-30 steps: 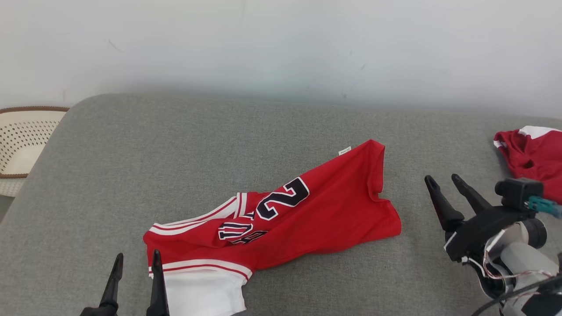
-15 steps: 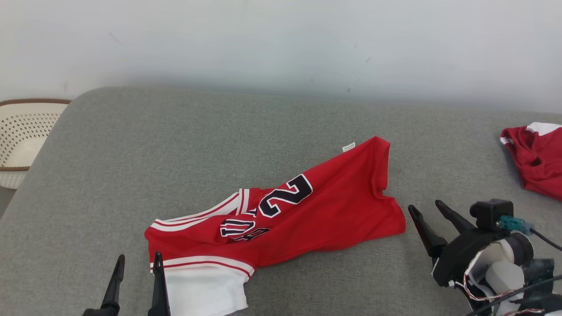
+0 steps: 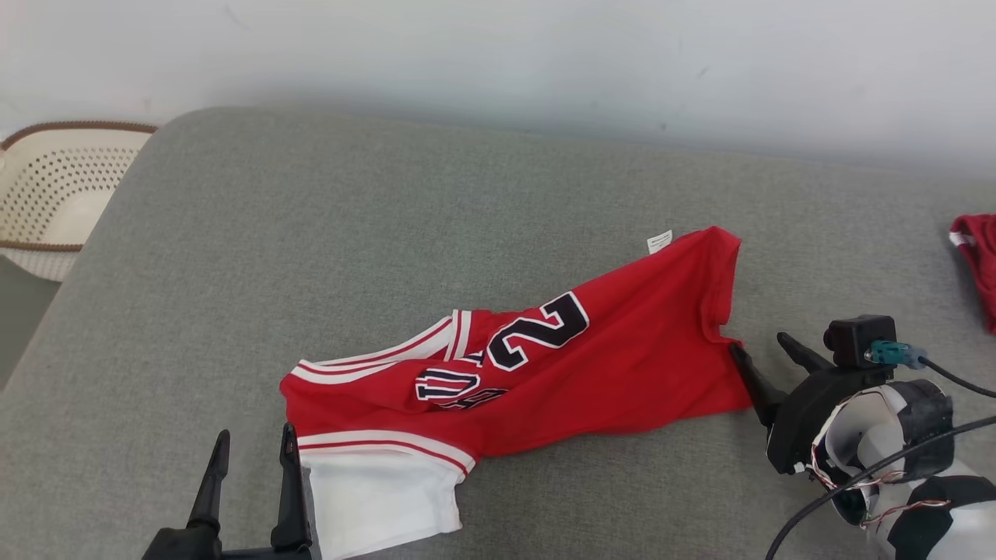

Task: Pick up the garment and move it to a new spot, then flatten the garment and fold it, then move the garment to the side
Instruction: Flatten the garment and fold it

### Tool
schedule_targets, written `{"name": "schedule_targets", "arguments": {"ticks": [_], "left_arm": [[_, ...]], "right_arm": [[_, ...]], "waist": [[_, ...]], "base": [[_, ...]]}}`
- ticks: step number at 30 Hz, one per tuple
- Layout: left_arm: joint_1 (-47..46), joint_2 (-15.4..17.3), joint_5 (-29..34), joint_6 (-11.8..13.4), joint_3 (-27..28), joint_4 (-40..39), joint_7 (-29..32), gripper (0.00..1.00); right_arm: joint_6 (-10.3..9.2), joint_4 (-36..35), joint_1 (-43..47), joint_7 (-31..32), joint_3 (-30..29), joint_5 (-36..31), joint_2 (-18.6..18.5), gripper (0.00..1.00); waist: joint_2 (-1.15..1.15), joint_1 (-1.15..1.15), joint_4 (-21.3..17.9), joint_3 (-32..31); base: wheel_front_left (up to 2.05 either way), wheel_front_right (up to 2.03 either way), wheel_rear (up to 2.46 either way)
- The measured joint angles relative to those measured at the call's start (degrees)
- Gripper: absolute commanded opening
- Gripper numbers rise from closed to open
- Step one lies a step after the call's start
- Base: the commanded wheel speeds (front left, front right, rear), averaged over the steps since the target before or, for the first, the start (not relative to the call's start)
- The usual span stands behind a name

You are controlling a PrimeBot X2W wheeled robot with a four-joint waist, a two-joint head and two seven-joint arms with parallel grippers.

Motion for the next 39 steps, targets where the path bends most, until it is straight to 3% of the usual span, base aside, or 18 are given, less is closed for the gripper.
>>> {"name": "schedule_targets", "arguments": {"ticks": [5, 6, 7, 8, 9, 20, 32, 39], "left_arm": [[-0.2, 0.0, -0.1, 0.3, -0.2, 0.0, 0.0, 1.0], [-0.4, 0.0, -0.1, 0.3, -0.3, -0.1, 0.0, 1.0], [-0.5, 0.0, -0.1, 0.5, -0.4, -0.1, 0.0, 1.0], [-0.8, 0.0, -0.1, 0.5, -0.5, -0.1, 0.0, 1.0], [-0.9, 0.0, -0.2, 0.6, -0.5, -0.2, 0.0, 1.0], [-0.6, 0.0, -0.3, 1.0, 0.1, 0.5, 0.0, 1.0], [1.5, 0.0, 0.0, 0.0, 1.4, 1.3, 0.0, 1.0], [2.0, 0.0, -0.2, 0.0, 1.3, 1.8, 0.0, 1.0]], "right_arm": [[0.0, 2.2, -1.6, 0.5, 2.1, 1.4, 0.7, 1.0], [0.0, 2.7, -2.0, 0.5, 2.5, 1.6, 0.7, 0.93], [0.0, 2.9, -2.3, 0.5, 2.8, 2.1, 0.7, 0.49], [0.0, 3.0, -2.5, 0.6, 3.3, 2.8, 0.7, 0.29], [0.0, 3.1, -2.6, 0.7, 3.7, 3.2, 0.7, 0.0], [0.0, -1.7, -1.4, -4.1, 5.3, 8.8, -0.8, 0.0], [0.0, -21.5, 6.7, -5.5, 4.7, 15.5, -8.5, 0.0], [0.0, -30.9, 12.0, -3.4, 6.3, 19.2, -13.1, 0.0]], "waist": [[0.0, 0.0, 1.2, 1.5], [0.0, 0.0, 1.4, 1.7], [0.0, 0.0, 1.7, 1.9], [0.0, 0.0, 1.9, 2.1], [0.0, 0.0, 2.0, 2.3], [0.0, 0.0, 1.4, 0.6], [0.0, -0.01, -3.4, -2.8], [0.0, -0.01, -5.1, -3.9]], "base": [[0.0, 0.0, 0.0], [0.0, 0.0, 0.0], [0.0, 0.0, 0.0], [0.0, 0.0, 0.0], [0.0, 0.0, 0.0], [0.0, 0.0, 0.0], [0.0, 0.0, 0.0], [0.0, 0.0, 0.0]]}}
